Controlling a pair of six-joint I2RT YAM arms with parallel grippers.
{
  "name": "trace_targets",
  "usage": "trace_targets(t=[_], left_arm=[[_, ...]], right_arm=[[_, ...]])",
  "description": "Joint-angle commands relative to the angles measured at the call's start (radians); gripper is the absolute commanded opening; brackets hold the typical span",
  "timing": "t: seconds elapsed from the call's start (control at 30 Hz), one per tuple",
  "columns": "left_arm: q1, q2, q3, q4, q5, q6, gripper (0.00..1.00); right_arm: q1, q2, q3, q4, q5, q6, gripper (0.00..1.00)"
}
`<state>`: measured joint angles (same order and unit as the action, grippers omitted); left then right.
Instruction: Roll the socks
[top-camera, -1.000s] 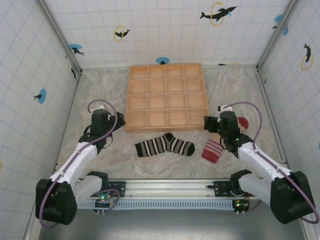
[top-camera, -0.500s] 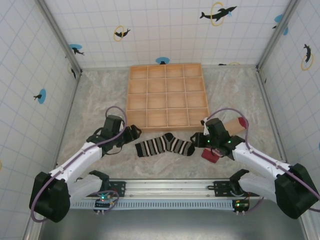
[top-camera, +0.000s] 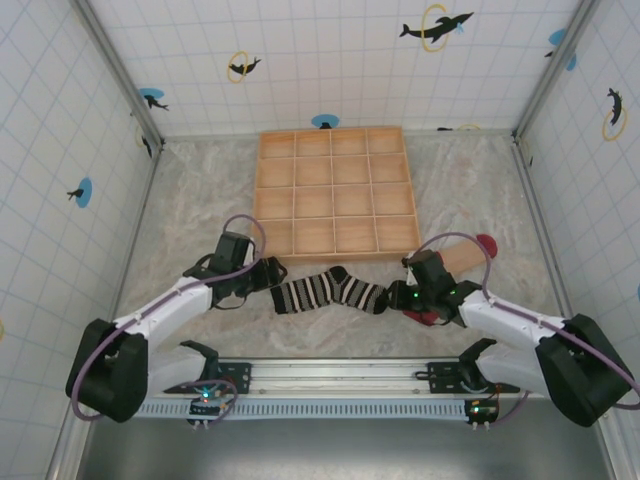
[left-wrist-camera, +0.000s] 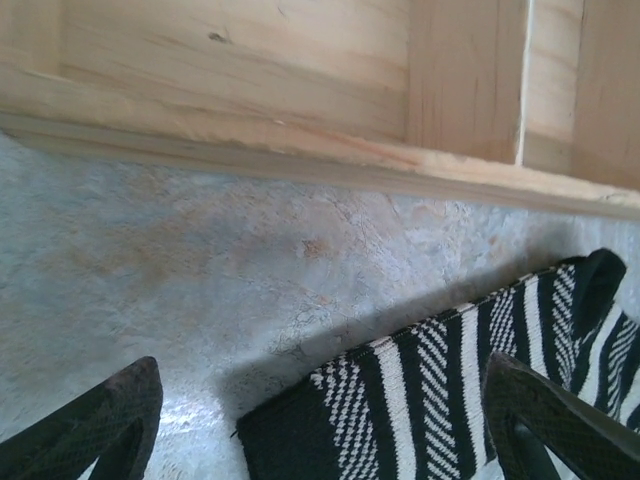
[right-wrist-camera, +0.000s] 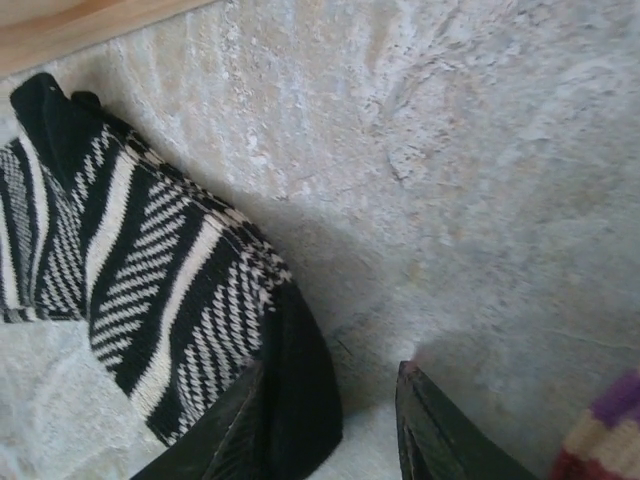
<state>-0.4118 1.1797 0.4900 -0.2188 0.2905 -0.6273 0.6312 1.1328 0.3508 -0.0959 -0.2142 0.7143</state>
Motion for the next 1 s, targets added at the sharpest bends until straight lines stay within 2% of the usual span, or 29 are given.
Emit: trace_targets(t=[0.0,0.2,0.3,0.33,0.47,0.53,0.6,0.73,0.9,0.97], left_arm=[[-0.006,0.048,-0.015,0.068,0.071,0.064,0.82],[-0.006,0.099,-0.034,0.110,0.102,0.095,0.76],[-0.006,0.111,-0.055,0.124,0.119,0.090,0.67],[-0.042,0.115,-0.062,0.128,0.129,0.086,0.64],[-0.075,0.116,-0.089,0.126,0.141,0.058,0.62],[-0.089,0.102,-0.106,0.132,0.140,0.030,0.62],[-0.108,0.090,-0.118,0.137,0.140,0.005,0.62],[-0.154,0.075,-0.125,0.133,0.136,-0.044,0.62],[-0.208,0.065,-0.136,0.133,0.100,-0.097,0.61],[-0.215,0.061,-0.145,0.133,0.090,-0.111,0.59]], right_arm=[[0.006,0.028,-0.014,0.070,-0.039,0.030,0.30],[-0.007,0.059,0.004,0.052,-0.001,-0.015,0.11],[-0.055,0.096,0.050,-0.022,0.012,-0.082,0.07],[-0.073,0.106,0.061,-0.034,0.013,-0.109,0.07],[-0.148,0.144,0.103,-0.066,0.015,-0.217,0.08],[-0.173,0.163,0.132,-0.076,0.006,-0.288,0.15],[-0.175,0.184,0.164,-0.093,0.005,-0.351,0.31],[-0.151,0.166,0.209,-0.156,0.050,-0.428,0.56],[-0.053,0.026,0.212,-0.179,0.140,-0.468,0.81],[-0.003,-0.024,0.208,-0.174,0.180,-0.475,0.85]])
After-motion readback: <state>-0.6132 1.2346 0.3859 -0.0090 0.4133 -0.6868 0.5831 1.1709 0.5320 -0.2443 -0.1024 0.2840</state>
